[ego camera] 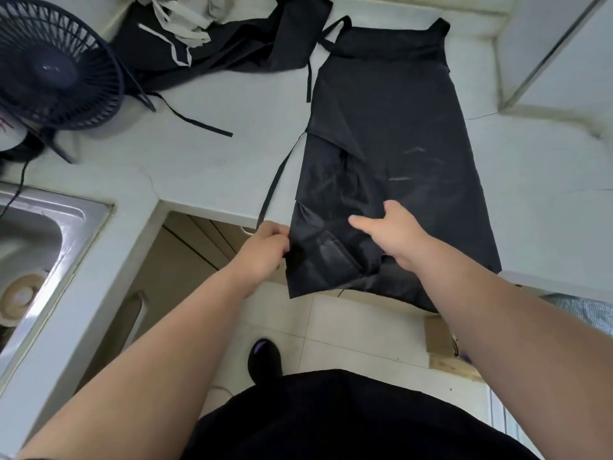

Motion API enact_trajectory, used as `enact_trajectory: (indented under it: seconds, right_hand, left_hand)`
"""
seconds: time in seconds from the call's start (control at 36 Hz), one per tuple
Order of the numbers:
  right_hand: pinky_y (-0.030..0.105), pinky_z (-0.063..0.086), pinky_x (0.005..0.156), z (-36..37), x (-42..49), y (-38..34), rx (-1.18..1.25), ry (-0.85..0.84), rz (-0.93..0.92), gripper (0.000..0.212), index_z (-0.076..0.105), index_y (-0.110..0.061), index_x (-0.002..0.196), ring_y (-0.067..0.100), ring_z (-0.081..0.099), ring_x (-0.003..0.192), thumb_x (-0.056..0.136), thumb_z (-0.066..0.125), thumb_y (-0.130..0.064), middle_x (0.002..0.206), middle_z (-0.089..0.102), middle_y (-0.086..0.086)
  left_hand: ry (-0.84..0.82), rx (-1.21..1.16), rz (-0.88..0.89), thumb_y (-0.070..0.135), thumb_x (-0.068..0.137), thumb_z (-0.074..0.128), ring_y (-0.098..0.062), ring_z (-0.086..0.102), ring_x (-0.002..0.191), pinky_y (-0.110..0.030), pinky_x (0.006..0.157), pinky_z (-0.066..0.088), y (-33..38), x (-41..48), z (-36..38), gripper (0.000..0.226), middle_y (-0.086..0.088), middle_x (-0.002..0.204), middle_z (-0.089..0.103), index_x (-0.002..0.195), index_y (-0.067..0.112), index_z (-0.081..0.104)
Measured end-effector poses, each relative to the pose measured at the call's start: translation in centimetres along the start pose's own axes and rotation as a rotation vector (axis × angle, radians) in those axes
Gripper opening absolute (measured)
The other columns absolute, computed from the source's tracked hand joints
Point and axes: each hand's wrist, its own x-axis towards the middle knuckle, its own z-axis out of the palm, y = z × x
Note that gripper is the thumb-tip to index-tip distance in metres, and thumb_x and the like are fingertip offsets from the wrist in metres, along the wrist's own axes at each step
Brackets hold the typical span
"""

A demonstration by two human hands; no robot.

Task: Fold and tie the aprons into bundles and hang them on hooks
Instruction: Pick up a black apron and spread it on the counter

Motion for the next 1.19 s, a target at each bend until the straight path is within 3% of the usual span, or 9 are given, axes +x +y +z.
enact_trajectory:
  seconds: [0.11, 0.19, 0.33, 0.39, 0.5, 0.64, 0.86, 1.03, 1.19]
  right_hand:
    - [0.03, 0.047, 0.069, 0.4, 0.0, -0.1, -0.081, -0.004, -0.016, 0.03, 0.055, -0.002, 0.11, 0.018, 0.055, 0.082, 0.088, 0.065, -0.02, 0.096, 0.06, 0.009]
    - [0.034, 0.051, 0.089, 0.8, 0.2, -0.1, -0.011, 0.007, -0.031, 0.034, 0.057, -0.007, 0.119, 0.023, 0.061, 0.099, 0.09, 0.063, -0.022, 0.109, 0.065, 0.009]
    - [0.03, 0.045, 0.091, 1.5, 0.0, -0.3, -0.061, -0.049, -0.083, 0.052, 0.042, -0.012, 0.133, 0.019, 0.053, 0.106, 0.088, 0.065, -0.023, 0.118, 0.053, -0.001]
    - [0.027, 0.042, 0.085, 1.7, -0.2, -0.4, -0.055, -0.075, -0.097, 0.059, 0.037, -0.014, 0.137, 0.018, 0.05, 0.103, 0.087, 0.067, -0.019, 0.115, 0.05, -0.002]
    - [0.024, 0.04, 0.084, 2.2, -0.5, -0.2, -0.082, -0.04, -0.152, 0.067, 0.027, -0.016, 0.145, 0.014, 0.047, 0.1, 0.088, 0.063, -0.015, 0.128, 0.05, 0.002]
    - [0.023, 0.034, 0.087, 2.6, -1.3, -0.5, -0.257, -0.064, -0.261, 0.099, -0.005, -0.037, 0.15, 0.014, 0.041, 0.1, 0.086, 0.069, -0.024, 0.146, 0.028, 0.006]
    - [0.042, 0.028, 0.113, 4.5, -0.6, -1.9, -0.595, -0.183, -0.194, 0.059, 0.034, -0.034, 0.145, 0.035, 0.031, 0.135, 0.091, 0.051, -0.05, 0.156, 0.001, 0.008]
    - [0.045, 0.027, 0.114, 4.8, -0.7, -1.9, -0.641, -0.171, -0.161, 0.063, 0.029, -0.032, 0.147, 0.035, 0.022, 0.139, 0.091, 0.044, -0.057, 0.158, -0.003, 0.006]
    - [0.042, 0.027, 0.113, 5.0, -0.9, -1.5, -0.633, -0.129, -0.189, 0.058, 0.027, -0.03, 0.149, 0.033, 0.02, 0.141, 0.096, 0.04, -0.049, 0.159, -0.003, 0.007]
  left_hand:
    - [-0.214, 0.036, 0.048, -0.012, 0.084, 0.042, -0.013, 0.051, 0.114, -0.02, 0.078, 0.045, -1.5, -1.2, 0.0, 0.059, 0.003, 0.129, 0.054, 0.133, 0.022, 0.042]
    - [-0.288, 0.091, 0.114, -0.005, 0.078, 0.061, -0.016, 0.044, 0.128, -0.033, 0.092, 0.049, -3.4, -1.6, 0.4, 0.09, 0.01, 0.138, 0.047, 0.146, 0.041, 0.023]
    - [-0.243, 0.117, 0.193, 0.002, 0.076, 0.074, -0.005, 0.056, 0.109, -0.021, 0.085, 0.053, -5.0, -1.8, 1.8, 0.113, 0.017, 0.125, 0.052, 0.142, 0.058, 0.001]
    - [-0.131, 0.096, 0.21, 0.007, 0.078, 0.072, -0.008, 0.059, 0.105, -0.027, 0.087, 0.054, -5.4, -1.8, 2.3, 0.107, 0.016, 0.122, 0.055, 0.144, 0.055, 0.003]
    - [0.086, 0.14, 0.248, 0.019, 0.082, 0.072, -0.013, 0.063, 0.1, -0.029, 0.085, 0.053, -5.5, -2.4, 2.4, 0.046, 0.014, 0.103, 0.063, 0.121, 0.033, 0.051]
    - [0.305, -0.048, 0.212, 0.025, 0.079, 0.076, -0.015, 0.063, 0.077, -0.022, 0.066, 0.053, -5.0, -3.3, 0.8, 0.028, -0.001, 0.084, 0.062, 0.092, 0.021, 0.052]
    - [0.052, -0.383, 0.136, -0.007, 0.077, 0.056, -0.022, 0.06, 0.078, -0.029, 0.074, 0.057, -5.4, -5.9, -0.9, 0.015, -0.01, 0.079, 0.057, 0.082, 0.007, 0.054]
    - [0.145, -0.16, 0.189, -0.006, 0.082, 0.066, -0.014, 0.059, 0.064, -0.02, 0.062, 0.053, -5.6, -7.5, -1.4, 0.014, -0.01, 0.073, 0.06, 0.081, -0.001, 0.053]
    - [0.71, 0.414, 0.395, -0.004, 0.082, 0.052, -0.026, 0.046, 0.073, -0.031, 0.06, 0.039, -7.3, -8.0, -0.6, 0.014, -0.004, 0.088, 0.046, 0.082, 0.008, 0.045]
